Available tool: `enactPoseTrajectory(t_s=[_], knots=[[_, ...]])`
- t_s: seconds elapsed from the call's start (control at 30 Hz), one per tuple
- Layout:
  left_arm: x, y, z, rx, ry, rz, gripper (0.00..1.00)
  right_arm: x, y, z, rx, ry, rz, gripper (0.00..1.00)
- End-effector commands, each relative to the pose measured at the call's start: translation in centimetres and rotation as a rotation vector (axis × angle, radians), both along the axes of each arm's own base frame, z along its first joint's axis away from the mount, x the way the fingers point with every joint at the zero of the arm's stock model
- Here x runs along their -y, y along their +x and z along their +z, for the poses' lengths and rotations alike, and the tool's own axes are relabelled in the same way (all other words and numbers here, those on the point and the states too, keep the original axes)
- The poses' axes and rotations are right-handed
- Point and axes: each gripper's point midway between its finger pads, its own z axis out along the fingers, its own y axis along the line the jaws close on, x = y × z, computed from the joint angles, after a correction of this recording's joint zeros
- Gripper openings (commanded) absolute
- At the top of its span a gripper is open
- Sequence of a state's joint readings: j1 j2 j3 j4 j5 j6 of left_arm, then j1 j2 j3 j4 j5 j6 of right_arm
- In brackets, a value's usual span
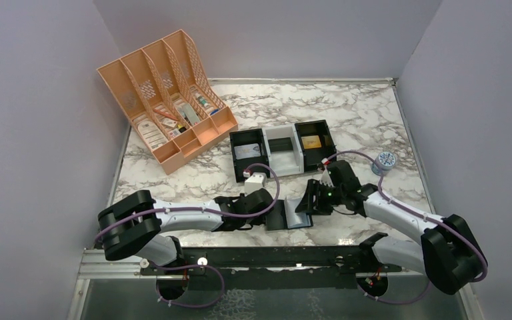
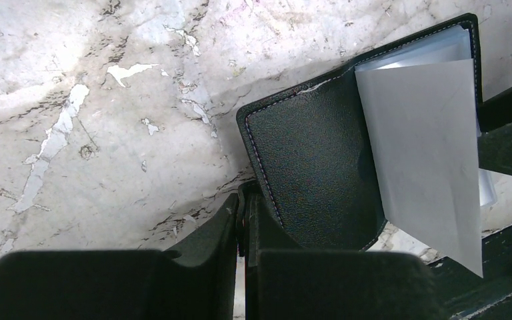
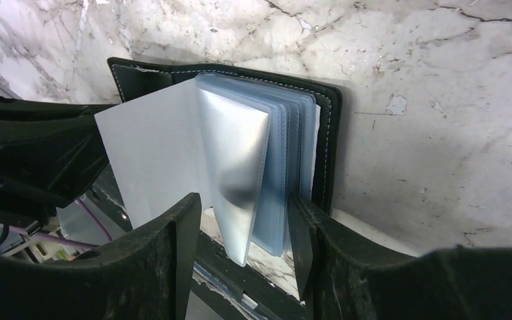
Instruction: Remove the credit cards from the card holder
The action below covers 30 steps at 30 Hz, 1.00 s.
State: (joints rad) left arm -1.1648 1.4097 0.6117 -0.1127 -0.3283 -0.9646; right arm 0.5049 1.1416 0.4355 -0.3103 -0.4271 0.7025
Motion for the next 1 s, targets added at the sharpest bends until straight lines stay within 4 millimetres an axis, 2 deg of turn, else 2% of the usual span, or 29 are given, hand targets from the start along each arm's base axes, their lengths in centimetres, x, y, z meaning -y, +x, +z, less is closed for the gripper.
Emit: enactPoseTrajectory(t_s=[0.0, 0.37, 0.6, 0.73, 0.87, 0.97], knots=[[1.5, 0.5, 1.3, 0.017, -0.034, -0.019, 0.00, -1.1, 0.4, 2.0, 0.050, 0.073, 0.036, 0.51], [1.9, 0.3, 1.1, 0.006, -0.028, -0.039, 0.00, -0.9, 0.1, 2.9, 0.048, 0.058, 0.057, 0.51], [1.9, 0.3, 1.3, 0.010, -0.031, -0.040, 0.00, 1.0, 0.7, 1.5, 0.046, -0.081, 0.016, 0.52], [1.7, 0.4, 1.5, 0.014, -0.030, -0.040, 0.00, 0.7, 0.3, 1.5, 0.040, -0.053, 0.033, 0.53], [1.8, 0.4, 1.6, 0.014, -0.033, -0.041, 0.00, 1.4, 0.1, 0.9, 0.026, -0.092, 0.015, 0.54], [1.9, 0.4, 1.5, 0.014, -0.034, -0.041, 0.00, 0.6, -0.6, 1.1, 0.011, -0.031, 0.036, 0.54]])
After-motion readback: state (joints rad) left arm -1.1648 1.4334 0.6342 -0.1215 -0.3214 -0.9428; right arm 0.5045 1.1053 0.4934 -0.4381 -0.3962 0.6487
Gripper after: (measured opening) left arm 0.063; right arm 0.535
